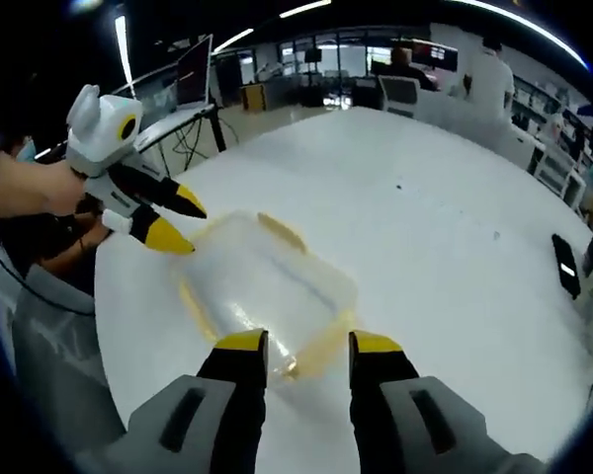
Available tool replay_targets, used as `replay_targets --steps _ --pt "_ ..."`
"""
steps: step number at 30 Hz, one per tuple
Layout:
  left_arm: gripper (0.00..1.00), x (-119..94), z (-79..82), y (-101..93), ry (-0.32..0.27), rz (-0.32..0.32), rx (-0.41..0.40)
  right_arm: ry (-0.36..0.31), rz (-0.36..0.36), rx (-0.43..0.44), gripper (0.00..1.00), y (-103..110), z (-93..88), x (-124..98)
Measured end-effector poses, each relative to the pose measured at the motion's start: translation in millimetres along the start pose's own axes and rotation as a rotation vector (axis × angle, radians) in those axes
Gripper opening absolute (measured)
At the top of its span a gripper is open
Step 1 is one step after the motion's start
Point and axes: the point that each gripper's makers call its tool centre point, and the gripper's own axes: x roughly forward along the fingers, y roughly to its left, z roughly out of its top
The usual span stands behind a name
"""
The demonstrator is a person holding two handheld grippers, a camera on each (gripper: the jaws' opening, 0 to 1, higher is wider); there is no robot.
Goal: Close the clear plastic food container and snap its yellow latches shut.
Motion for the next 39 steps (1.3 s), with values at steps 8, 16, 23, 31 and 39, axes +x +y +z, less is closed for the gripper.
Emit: replay_targets --steps 8,16,23,31,39 --pt "0.27 1 0.0 -1.1 -0.018 -0.003 -0.045 -0.032 0.009 0.094 0.29 3 -4.0 3" --pt "0.27 3 -2.5 -0.7 -0.043 -0.012 -0.104 -0.066 0.011 0.159 0.3 3 -4.6 5" --pt "0.26 4 -5.2 -6.1 -0.058 -0.035 -0.174 -0.088 0.01 0.224 0.31 3 -5.8 5" --pt "0.25 4 -6.6 -5.4 -0.075 -0.044 -0.258 -0.115 0.018 0.336 0.3 1 -8.7 6" --pt "0.25 5 -9.5 -5.4 -0.093 -0.059 -0.333 -0.147 0.029 0.454 0.3 2 -12.2 6"
